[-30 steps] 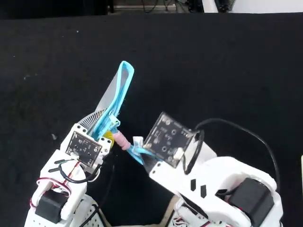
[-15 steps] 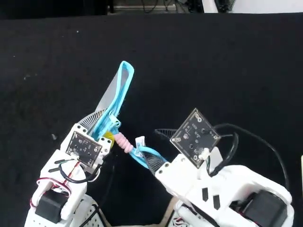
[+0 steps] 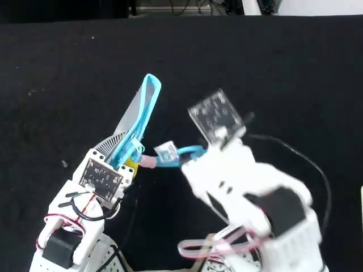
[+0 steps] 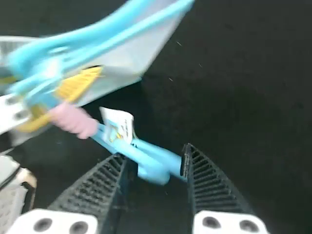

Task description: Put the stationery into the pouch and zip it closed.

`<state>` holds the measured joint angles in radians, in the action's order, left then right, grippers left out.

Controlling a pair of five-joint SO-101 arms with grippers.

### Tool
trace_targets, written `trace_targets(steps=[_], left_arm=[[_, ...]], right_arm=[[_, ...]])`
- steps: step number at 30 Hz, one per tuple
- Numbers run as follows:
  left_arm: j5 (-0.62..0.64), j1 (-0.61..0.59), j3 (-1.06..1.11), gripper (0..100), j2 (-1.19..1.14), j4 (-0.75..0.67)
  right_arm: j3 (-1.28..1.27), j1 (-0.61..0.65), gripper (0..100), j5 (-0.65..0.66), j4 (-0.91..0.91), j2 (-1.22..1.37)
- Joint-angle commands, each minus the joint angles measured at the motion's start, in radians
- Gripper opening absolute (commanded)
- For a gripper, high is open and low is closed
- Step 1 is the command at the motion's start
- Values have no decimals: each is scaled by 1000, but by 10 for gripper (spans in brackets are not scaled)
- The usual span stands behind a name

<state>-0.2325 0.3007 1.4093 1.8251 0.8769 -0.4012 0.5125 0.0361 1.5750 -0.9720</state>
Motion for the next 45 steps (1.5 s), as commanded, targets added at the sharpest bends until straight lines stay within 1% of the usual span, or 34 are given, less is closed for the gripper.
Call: trace_targets(steps=[1,7,11,13,19,22,25,30,34,40,41,45], left_arm=[[15,1,71,30,-8,8],[15,1,71,30,-8,8],[15,1,71,30,-8,8],[15,1,71,30,-8,8],[15,1,71,30,-8,8],[15,1,71,30,-8,8],[15,1,71,30,-8,6],[15,1,71,30,-8,6],[15,1,71,30,-8,6],[14,1,71,30,-8,6],[12,1,71,30,-8,6],[12,1,71,30,-8,6]], right_arm=[[-2,-77,152,-11,-28,64],[2,-195,152,-8,46,197],[2,-210,152,91,100,265],[2,-207,152,110,101,272],[105,-206,152,100,101,272],[170,-199,152,32,104,271],[196,-121,152,17,106,269],[199,68,152,20,92,177],[162,140,152,20,28,42],[1,269,152,20,-89,-182],[-35,284,152,31,-121,-219],[-203,327,152,158,-258,-344]])
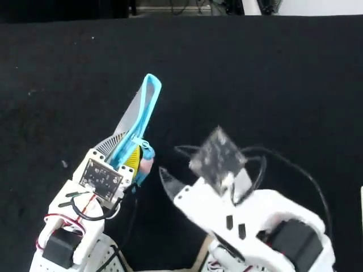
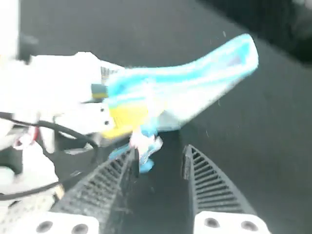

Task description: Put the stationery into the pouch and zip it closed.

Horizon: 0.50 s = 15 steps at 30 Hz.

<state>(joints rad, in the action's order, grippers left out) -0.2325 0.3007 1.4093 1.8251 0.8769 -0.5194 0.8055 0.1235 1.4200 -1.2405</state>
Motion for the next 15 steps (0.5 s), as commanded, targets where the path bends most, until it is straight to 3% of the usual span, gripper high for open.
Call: trace_targets(steps=[1,15], left_arm=[[12,1,71,30,-8,6],[9,1,71,30,-8,6]], right_arm=[[-125,41,152,89,-137,-101],[-363,46,152,91,-419,-177]])
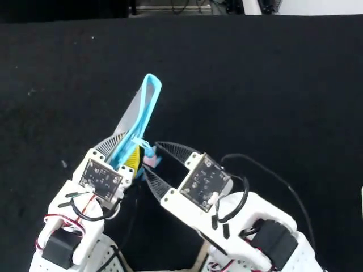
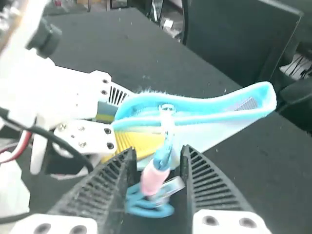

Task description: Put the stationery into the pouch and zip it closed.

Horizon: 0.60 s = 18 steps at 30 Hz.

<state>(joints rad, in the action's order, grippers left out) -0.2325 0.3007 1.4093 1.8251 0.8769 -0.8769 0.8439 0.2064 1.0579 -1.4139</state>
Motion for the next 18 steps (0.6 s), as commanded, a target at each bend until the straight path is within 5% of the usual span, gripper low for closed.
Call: trace_targets(steps=[1,18], left_arm=[[9,1,71,30,-8,6],[11,1,71,30,-8,8]], right_arm=[[-15,6,152,8,-69,-4],[-91,3,152,8,-164,-12]])
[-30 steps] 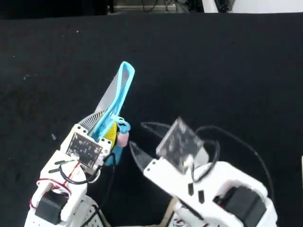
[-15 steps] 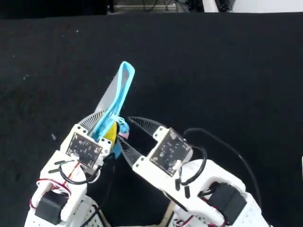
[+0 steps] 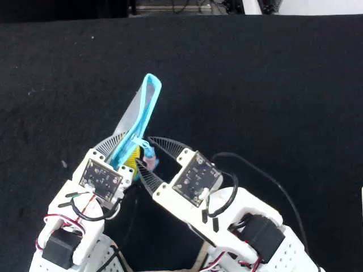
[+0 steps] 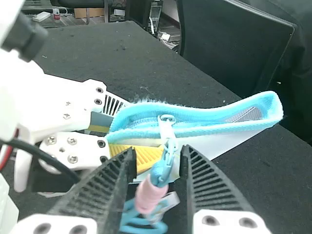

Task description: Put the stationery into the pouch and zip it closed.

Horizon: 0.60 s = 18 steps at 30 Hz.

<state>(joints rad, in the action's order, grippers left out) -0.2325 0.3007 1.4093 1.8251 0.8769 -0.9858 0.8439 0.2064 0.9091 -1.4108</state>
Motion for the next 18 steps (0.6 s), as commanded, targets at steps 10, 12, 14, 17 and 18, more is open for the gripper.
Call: trace_targets(steps=[10,12,14,17,18], left_arm=[[12,-1,71,30,-8,8],[12,-1,71,30,-8,8],[12,-1,71,30,-8,8],[12,-1,71,30,-8,8],[12,-1,71,30,-8,8]], right_arm=[[10,-81,12,15,-58,-15],[10,-110,12,11,-72,-15],[10,-127,12,9,-74,-15],[10,-144,11,9,-74,-15],[10,-152,11,9,-74,-15]])
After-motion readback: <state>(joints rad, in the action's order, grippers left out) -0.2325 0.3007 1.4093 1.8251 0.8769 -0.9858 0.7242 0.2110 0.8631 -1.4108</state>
